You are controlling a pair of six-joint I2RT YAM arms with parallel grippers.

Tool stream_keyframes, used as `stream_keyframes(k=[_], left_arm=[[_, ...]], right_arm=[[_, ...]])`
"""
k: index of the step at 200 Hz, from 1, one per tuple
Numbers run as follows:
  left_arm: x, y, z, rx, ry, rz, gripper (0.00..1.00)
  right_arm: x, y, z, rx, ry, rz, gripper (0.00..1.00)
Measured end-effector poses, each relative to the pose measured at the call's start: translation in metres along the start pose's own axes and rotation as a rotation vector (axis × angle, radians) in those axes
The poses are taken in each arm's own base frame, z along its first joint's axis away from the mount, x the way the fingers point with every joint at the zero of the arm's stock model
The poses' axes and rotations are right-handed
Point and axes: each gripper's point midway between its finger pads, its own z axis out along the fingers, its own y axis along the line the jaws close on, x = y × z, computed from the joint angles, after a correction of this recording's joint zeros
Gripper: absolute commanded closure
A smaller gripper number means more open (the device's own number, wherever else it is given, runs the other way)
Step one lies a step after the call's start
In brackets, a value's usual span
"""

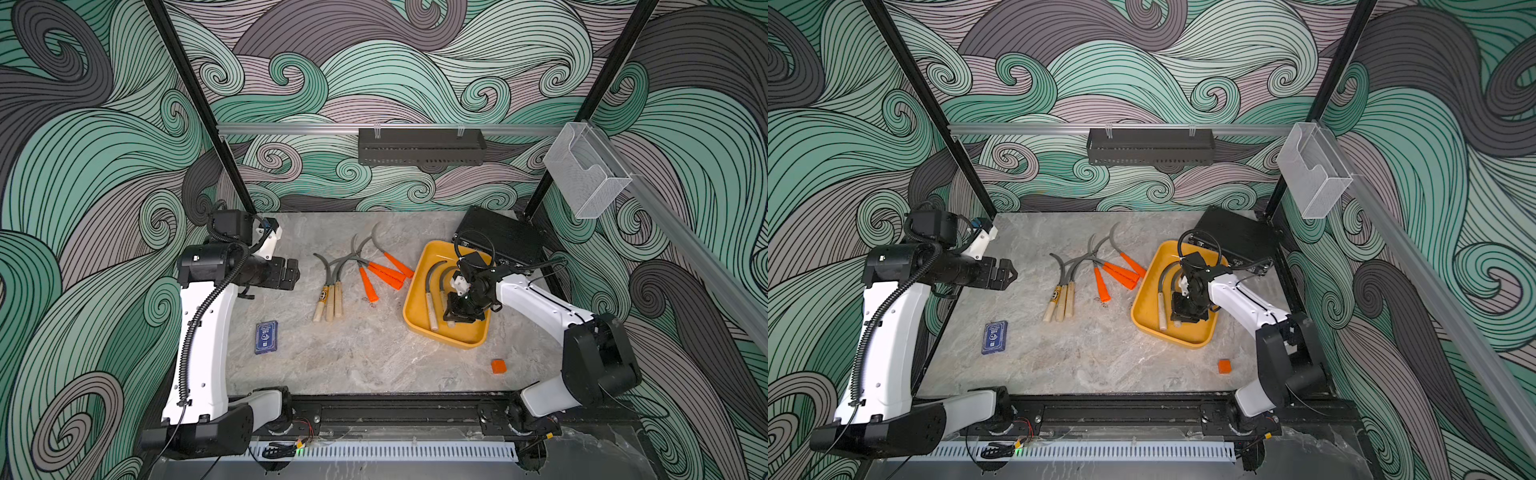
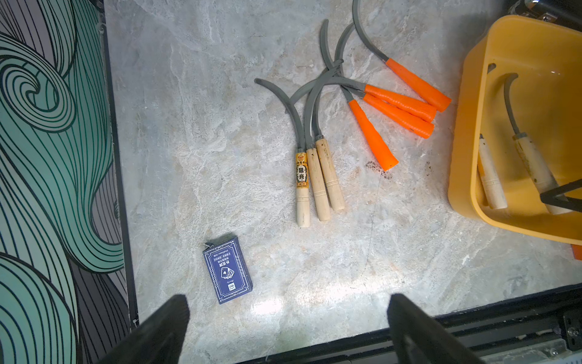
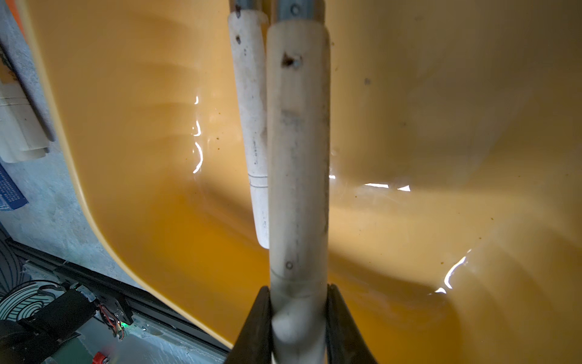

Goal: Put small sickles into storage boxes
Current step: Place the sickle in the storage box.

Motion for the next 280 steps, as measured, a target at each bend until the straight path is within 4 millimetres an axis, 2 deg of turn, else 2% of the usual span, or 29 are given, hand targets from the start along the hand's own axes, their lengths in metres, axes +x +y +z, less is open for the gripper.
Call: stream_keyframes(k=[52,80,140,200,280], left_arm=[[0.005,0.0,0.006,0.004,0.021,-0.003,0.01],[0.008,-0.001,0.01,0.01,0.035,-0.005,0.01],[0.007,-0.002,0.01,0.021,0.031,-0.005,0.01],[0.006,-0.005,0.01,0.037,0.027,-0.005,0.01],[0.006,-0.008,0.012,0.054,0.027,-0.007,0.01]], right_arm=[[-0.007,-0.001,0.011,0.004,0.007,-0.012,1.0],[-0.008,-0.003,0.02,0.007,0.028,-0.009,0.97],[-0.008,-0.005,0.026,0.013,0.043,-0.012,0.9],[-0.005,-0.009,0.037,0.036,0.076,-0.023,0.8],[-0.003,-0.01,0.036,0.066,0.081,-0.035,0.63]])
